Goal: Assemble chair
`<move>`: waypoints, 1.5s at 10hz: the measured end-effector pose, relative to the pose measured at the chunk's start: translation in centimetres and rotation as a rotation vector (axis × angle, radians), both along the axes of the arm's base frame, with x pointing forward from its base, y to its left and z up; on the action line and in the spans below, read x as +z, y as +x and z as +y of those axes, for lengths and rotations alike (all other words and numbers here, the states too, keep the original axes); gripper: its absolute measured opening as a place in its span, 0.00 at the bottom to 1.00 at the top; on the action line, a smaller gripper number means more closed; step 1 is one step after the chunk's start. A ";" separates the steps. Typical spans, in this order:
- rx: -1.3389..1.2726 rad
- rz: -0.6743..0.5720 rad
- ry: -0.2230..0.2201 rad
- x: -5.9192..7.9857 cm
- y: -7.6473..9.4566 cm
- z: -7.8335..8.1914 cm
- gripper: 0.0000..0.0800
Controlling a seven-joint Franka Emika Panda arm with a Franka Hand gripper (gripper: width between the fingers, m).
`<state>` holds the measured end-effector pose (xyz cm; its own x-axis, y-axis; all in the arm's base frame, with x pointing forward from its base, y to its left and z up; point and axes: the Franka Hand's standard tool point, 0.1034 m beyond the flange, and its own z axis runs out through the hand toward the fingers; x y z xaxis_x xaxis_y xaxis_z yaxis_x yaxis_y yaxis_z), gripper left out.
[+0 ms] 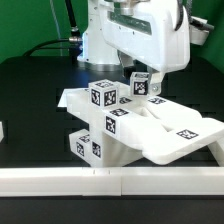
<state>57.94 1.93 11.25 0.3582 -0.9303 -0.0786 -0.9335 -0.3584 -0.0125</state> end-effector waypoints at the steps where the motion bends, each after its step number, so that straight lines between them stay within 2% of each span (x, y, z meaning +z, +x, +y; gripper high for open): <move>1: 0.094 -0.007 0.001 0.0 0.0 0.0 0.81; 3: 0.244 -0.019 0.003 0.0 0.0 0.0 0.81; 7: 0.679 -0.044 -0.035 0.1 0.3 -0.3 0.81; 10: 0.937 -0.051 -0.037 0.0 0.2 -0.4 0.81; 14: 1.046 -0.053 -0.039 0.0 0.2 -0.4 0.78; 15: 1.039 -0.053 -0.039 0.0 0.2 -0.4 0.56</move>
Offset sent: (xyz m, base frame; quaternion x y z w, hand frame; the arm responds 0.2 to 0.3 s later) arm 0.0000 0.0000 0.0000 0.0000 0.0000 -0.1296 0.9916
